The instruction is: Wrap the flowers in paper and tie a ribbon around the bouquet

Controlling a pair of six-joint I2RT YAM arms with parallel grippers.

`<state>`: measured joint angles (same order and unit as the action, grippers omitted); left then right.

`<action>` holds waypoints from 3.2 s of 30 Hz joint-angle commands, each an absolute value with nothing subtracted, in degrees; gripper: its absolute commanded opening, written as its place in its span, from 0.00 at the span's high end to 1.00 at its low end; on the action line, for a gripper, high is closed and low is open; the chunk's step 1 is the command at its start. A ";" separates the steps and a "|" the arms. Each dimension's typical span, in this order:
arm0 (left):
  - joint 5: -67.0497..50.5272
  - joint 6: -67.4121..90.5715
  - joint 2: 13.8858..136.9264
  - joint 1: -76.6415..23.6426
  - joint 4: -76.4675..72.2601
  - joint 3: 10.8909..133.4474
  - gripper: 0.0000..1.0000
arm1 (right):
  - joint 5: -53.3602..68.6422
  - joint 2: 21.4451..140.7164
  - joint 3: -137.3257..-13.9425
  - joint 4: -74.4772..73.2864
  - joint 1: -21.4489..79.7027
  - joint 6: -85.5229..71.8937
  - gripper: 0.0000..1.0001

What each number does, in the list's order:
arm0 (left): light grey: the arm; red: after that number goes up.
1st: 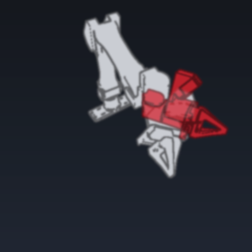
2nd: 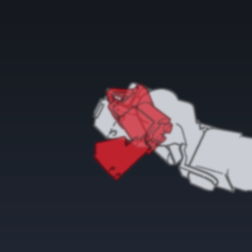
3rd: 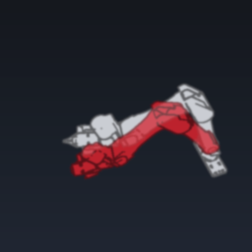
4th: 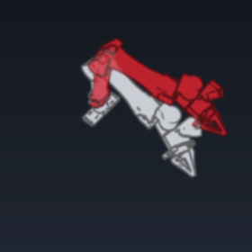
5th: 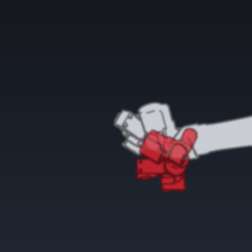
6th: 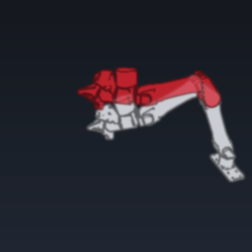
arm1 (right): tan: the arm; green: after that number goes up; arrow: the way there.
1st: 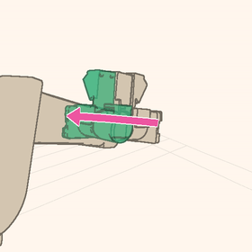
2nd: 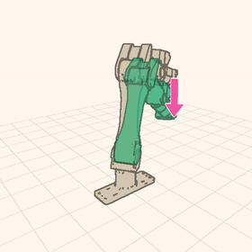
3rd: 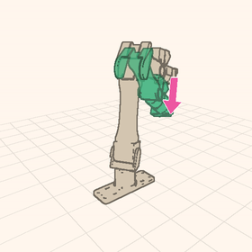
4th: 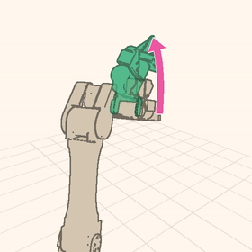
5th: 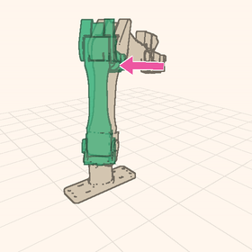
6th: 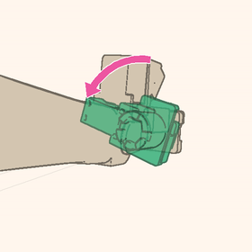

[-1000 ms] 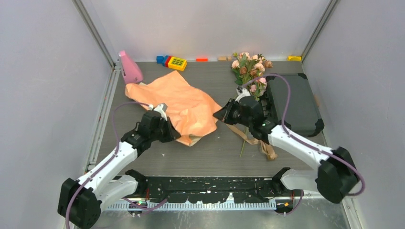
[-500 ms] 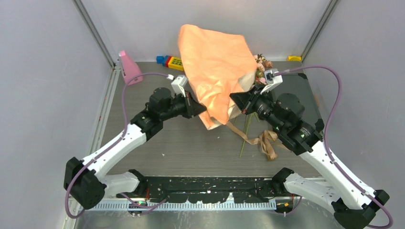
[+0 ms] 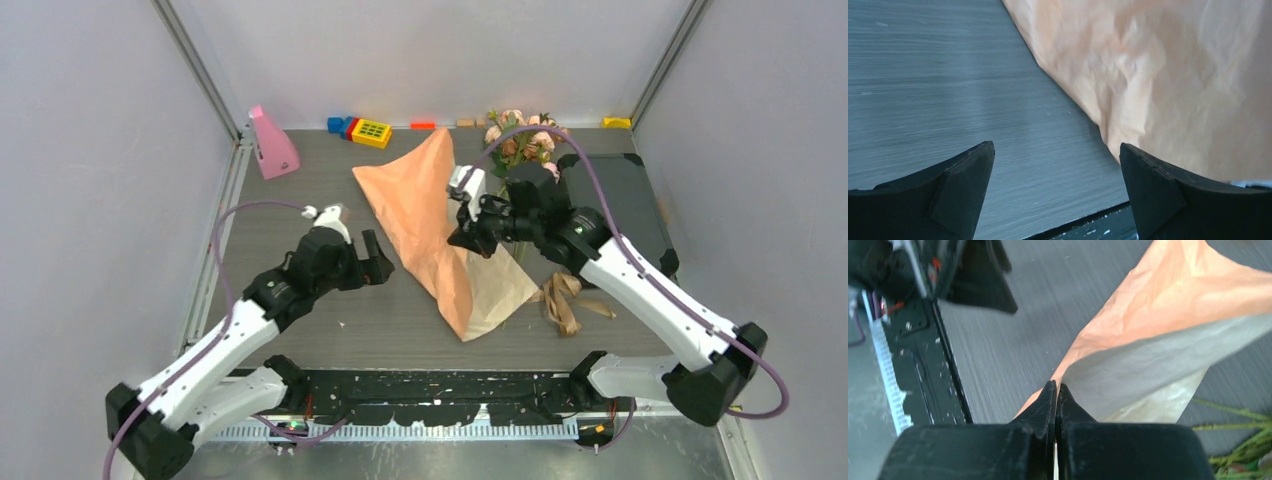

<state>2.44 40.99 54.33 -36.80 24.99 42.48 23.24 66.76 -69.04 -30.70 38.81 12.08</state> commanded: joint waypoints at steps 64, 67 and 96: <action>-5.33 41.88 64.07 -14.41 33.96 45.03 0.00 | -22.62 75.18 -57.78 -14.89 32.01 -35.81 0.08; -5.07 41.93 67.10 -14.50 31.88 41.45 0.00 | -22.75 83.87 -63.20 -15.96 27.08 -35.13 0.17; -14.89 50.54 50.13 -14.53 25.39 21.03 0.00 | -15.76 121.93 -90.47 -20.21 15.65 -25.07 0.85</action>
<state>-15.18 50.57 53.65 -14.46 20.75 21.63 -15.44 121.30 -86.61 -19.64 16.16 -27.97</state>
